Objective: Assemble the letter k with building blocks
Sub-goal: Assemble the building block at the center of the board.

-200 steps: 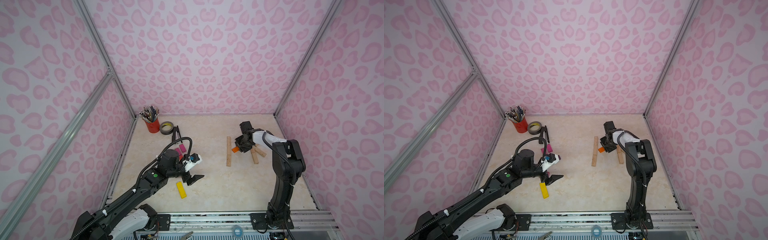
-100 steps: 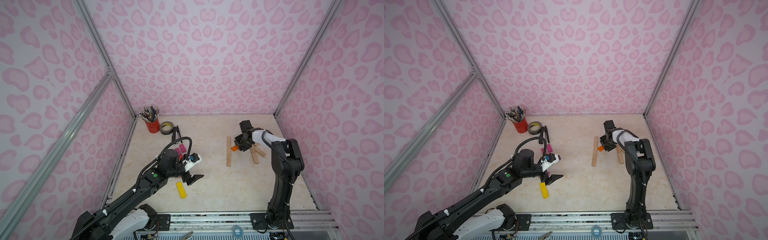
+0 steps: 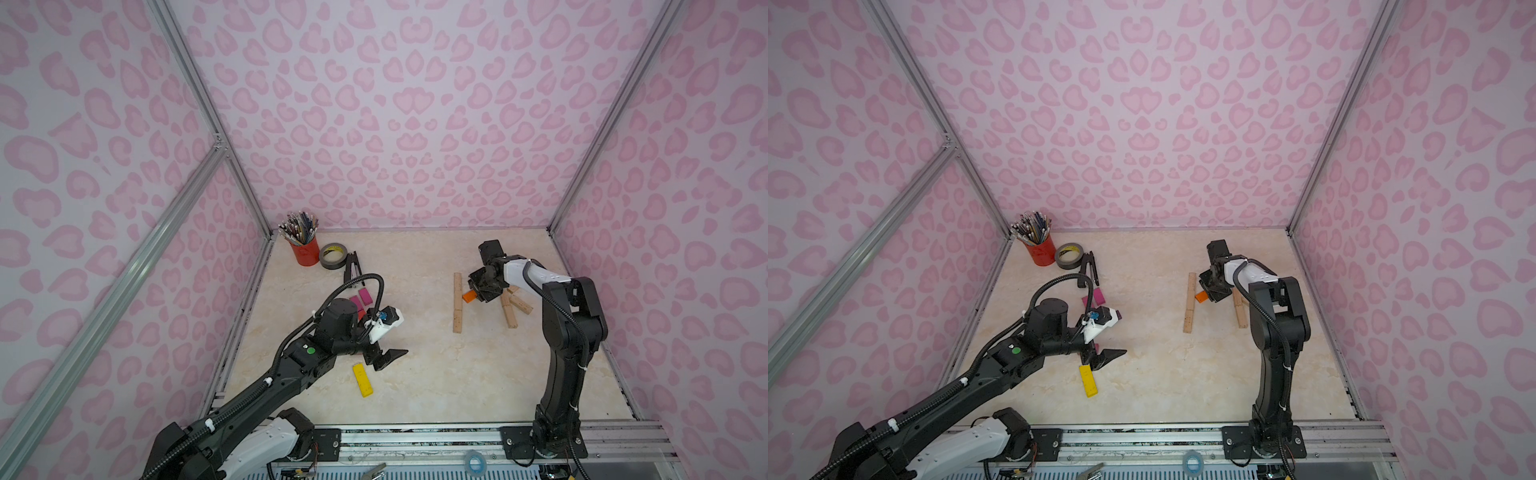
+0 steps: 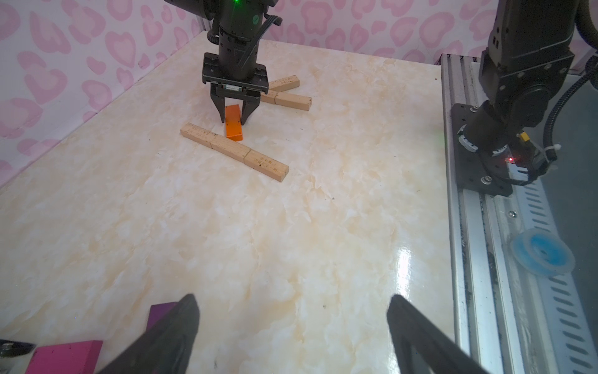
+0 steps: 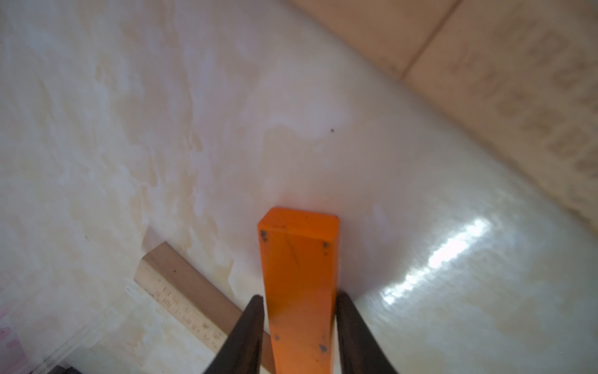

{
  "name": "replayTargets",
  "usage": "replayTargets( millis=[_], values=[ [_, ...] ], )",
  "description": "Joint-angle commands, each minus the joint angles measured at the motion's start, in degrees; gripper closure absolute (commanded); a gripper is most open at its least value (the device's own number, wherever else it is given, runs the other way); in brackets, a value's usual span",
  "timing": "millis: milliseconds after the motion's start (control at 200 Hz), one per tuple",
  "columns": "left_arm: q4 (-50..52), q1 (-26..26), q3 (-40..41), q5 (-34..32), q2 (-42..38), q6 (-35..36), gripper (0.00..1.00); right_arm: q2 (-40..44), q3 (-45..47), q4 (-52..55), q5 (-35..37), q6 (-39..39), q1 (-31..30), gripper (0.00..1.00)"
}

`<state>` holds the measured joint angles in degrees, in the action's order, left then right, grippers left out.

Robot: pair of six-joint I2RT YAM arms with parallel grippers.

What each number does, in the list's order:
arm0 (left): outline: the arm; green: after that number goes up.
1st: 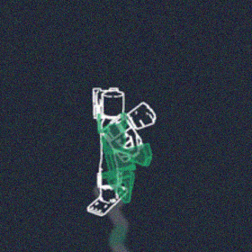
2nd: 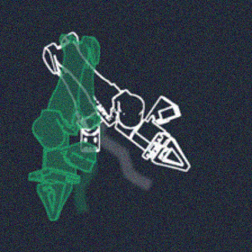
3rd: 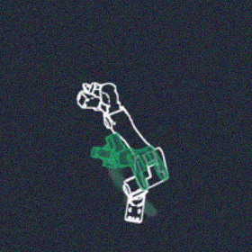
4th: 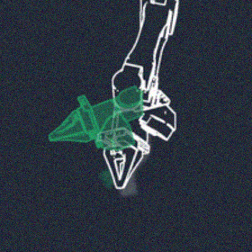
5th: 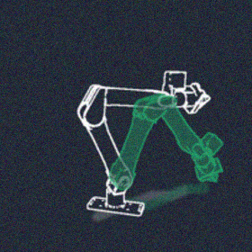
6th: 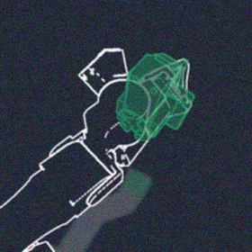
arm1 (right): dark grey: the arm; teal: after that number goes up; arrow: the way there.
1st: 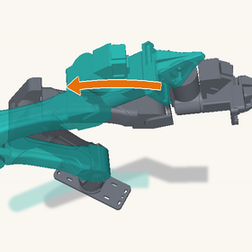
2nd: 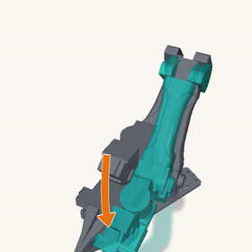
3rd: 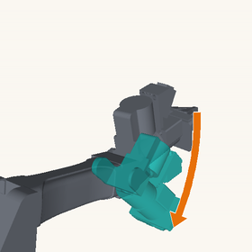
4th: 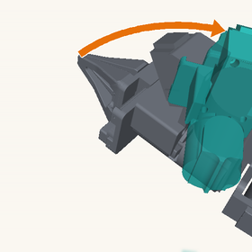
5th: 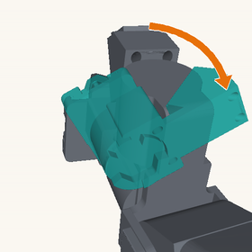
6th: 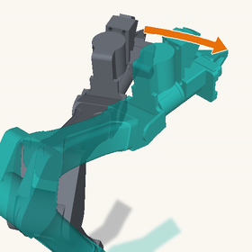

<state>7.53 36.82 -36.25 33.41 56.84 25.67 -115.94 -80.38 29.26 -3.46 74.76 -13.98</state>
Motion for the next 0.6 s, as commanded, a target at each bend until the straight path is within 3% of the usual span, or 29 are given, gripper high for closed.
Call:
replayTargets(
  millis=[0,270,390,480,596],
  values=[
    [-0.4,-0.1,-0.6,-0.1,0.0,0.5,0.07,-0.7,0.1,0.6,-0.1,0.1,0.0,0.61],
    [-0.4,-0.1,-0.7,-0.3,-0.1,0.6,0.07,-0.3,0.3,0.7,-0.5,0.0,0.1,0.60],
    [-1.1,-0.1,-0.5,-2.3,-0.2,-0.9,0.07,1.8,0.8,0.7,-0.4,-0.4,0.1,0.54],
    [-2.9,-0.3,-0.5,-7.1,-0.1,-5.9,0.08,4.7,1.7,0.9,-0.1,-1.2,0.1,0.45],
    [-6.3,-0.3,-1.0,-18.2,-0.1,-18.9,0.15,10.6,3.6,0.9,0.6,-3.5,0.1,0.38]
  ],
)
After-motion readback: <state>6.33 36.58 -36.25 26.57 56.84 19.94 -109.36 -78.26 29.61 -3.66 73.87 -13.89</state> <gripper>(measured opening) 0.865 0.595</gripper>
